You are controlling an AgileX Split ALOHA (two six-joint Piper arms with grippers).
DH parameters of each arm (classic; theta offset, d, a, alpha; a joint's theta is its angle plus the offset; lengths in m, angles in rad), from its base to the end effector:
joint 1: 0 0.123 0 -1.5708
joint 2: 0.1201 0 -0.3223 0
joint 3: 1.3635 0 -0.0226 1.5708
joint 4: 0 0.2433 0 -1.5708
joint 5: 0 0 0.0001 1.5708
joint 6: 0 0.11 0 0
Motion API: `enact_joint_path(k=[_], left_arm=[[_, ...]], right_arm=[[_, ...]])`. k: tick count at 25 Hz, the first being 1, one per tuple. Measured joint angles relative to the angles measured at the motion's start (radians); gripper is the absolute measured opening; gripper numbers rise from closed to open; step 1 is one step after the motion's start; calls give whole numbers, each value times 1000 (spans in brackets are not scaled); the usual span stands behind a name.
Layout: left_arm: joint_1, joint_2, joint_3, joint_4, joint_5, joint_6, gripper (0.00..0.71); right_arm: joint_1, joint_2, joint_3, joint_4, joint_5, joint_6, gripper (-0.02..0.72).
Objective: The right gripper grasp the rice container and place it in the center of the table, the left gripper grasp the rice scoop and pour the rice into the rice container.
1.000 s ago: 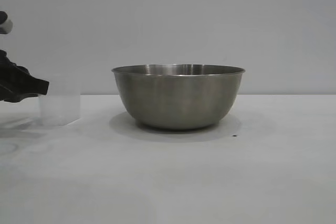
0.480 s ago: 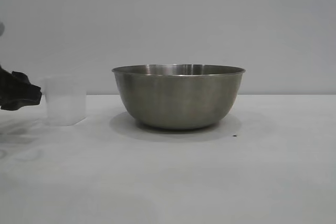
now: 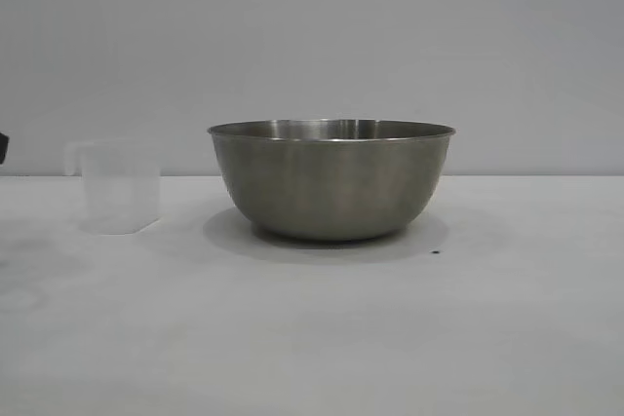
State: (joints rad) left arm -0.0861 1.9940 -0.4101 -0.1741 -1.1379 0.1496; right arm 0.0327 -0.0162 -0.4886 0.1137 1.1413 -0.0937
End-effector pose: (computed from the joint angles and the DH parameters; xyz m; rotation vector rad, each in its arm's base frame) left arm 0.3090 -0.0093 0.1191 0.0514 1.9327 0.1460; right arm -0.0382 0.0101 0.2540 -0.1448 2.1111 0.1014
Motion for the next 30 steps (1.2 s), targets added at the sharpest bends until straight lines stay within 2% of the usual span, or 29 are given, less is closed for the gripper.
enact_joint_path(k=[8,9,15,23,27,30], left_arm=[[0,0,0,-29,0,12,347],[6,0,0,-29,0,12,288],[52,-6,1,-18,0,12,292],[59,-110,10,33,4,10,292],[59,-214,12,38,59,10,292],[59,-298,18,38,156,10,292]], right_arm=[[0,0,0,0,0,0,315],[0,0,0,0,0,0,315],[0,0,0,0,0,0,315],[0,0,0,0,0,0,315],[0,0,0,0,0,0,315],[0,0,0,0,0,0,315]])
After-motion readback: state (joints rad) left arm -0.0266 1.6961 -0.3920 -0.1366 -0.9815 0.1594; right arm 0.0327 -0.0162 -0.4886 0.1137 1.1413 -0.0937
